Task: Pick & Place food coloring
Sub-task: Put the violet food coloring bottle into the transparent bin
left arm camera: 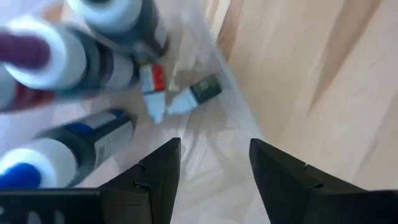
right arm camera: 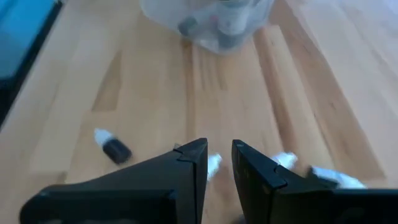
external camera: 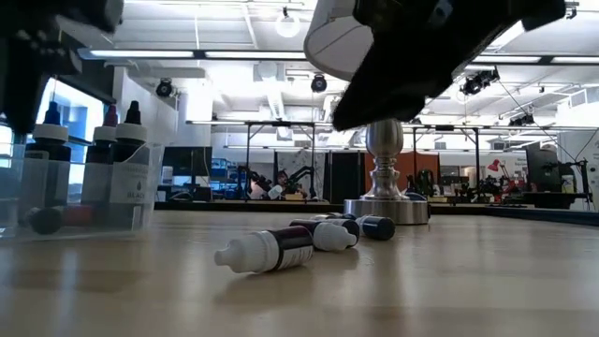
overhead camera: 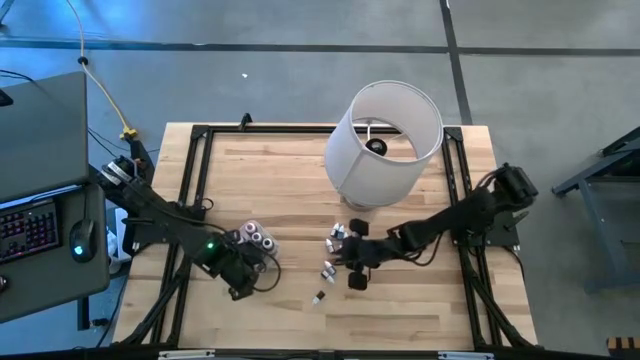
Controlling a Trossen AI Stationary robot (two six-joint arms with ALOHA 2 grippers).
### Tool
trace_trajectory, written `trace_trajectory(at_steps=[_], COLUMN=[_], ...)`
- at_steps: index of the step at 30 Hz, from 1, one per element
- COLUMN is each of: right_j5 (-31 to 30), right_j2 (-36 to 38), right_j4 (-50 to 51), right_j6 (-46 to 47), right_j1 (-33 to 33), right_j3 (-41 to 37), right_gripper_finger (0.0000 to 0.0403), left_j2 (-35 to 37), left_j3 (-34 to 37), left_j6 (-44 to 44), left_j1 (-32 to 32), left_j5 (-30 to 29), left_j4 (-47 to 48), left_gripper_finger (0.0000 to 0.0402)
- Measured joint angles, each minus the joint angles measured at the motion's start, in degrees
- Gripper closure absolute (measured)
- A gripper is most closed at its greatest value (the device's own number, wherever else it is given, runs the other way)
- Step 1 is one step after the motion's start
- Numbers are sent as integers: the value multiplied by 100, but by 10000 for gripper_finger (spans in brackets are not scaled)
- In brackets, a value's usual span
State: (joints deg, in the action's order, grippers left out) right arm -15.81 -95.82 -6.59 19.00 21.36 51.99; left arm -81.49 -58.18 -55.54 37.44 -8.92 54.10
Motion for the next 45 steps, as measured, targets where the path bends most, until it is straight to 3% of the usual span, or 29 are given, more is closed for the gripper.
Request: trace_trajectory(at_steps=[5,8,14,20,24,32,38,45], right_j5=[4,-292,-193,-9,-133,-392,-625,-845], right_j2=[-149,-149,-147,-145,-145,-147,-492,-1120], right_j4=[-235,-252,-257,-71,452,992,878,835], right_j6=[-293,-529,-1471,-835,-501,1167,1829,1851], right_j1=[-2,-47,-249,-346,-349,-178,62,81], right_j3=[2,2,2,2,2,2,2,2], right_gripper_finger=[336,336,341,334,296,227,222,222], left_j2=[2,3,6,2,2,-1,-1,-1], left_j3=[-590,-984,-1360,-1370,-1370,-1370,-1368,-1366], left_j6=[159,263,599,618,601,277,277,277], left_j1=[8,8,8,8,8,8,8,8], left_j5=[-448,-737,-1236,-1227,-1279,-1755,-1850,-1853], left_j4=[349,479,593,619,611,601,597,599], left_gripper_finger=[212,212,212,212,212,212,212,212])
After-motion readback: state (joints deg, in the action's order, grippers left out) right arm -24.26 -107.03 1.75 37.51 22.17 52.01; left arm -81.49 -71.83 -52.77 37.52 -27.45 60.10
